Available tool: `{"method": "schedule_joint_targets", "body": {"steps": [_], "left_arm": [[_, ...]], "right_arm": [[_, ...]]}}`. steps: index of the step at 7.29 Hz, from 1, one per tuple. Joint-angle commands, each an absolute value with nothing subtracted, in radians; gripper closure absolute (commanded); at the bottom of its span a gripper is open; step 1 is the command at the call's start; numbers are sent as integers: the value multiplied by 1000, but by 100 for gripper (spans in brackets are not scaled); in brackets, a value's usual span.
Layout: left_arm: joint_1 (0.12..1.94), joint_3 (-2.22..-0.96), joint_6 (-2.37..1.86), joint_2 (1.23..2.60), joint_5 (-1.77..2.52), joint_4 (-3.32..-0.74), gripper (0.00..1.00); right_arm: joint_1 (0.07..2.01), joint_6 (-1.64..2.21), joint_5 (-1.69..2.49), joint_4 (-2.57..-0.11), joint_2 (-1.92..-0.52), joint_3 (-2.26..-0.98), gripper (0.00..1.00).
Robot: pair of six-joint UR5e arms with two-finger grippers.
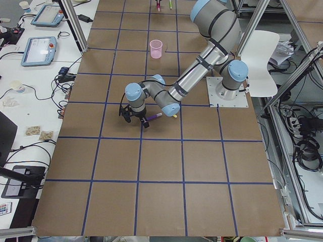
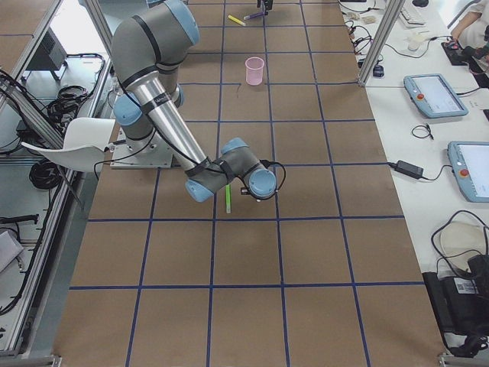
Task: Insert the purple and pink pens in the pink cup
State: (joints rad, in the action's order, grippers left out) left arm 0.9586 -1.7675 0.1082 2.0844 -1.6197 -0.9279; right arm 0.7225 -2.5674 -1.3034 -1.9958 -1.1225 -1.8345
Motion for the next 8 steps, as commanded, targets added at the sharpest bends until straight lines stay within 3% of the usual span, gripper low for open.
{"method": "schedule_joint_targets", "body": {"steps": [1,3,4,5,8], "left_arm": [[959,-1769,97,2086,-1615,-930,32],[959,-1769,97,2086,-1614,-936,46],[959,-1769,97,2086,-1612,-940,81],[960,-1769,100,2086,-1617,-942,100],[960,-1764,101,2085,-1617,-943,100]], "right_arm": [[738,-2510,-1307,-1982,-1187,-1830,94],[848,-2400,-1322,-1918,-1323,-1838,94],[915,-2316,-1325,-1857,-1406,-1841,94],[1001,-2202,-1338,-1832,-1472,-1839,93],[1324,-1867,-1451,-1833,-1589,-1838,93]]}}
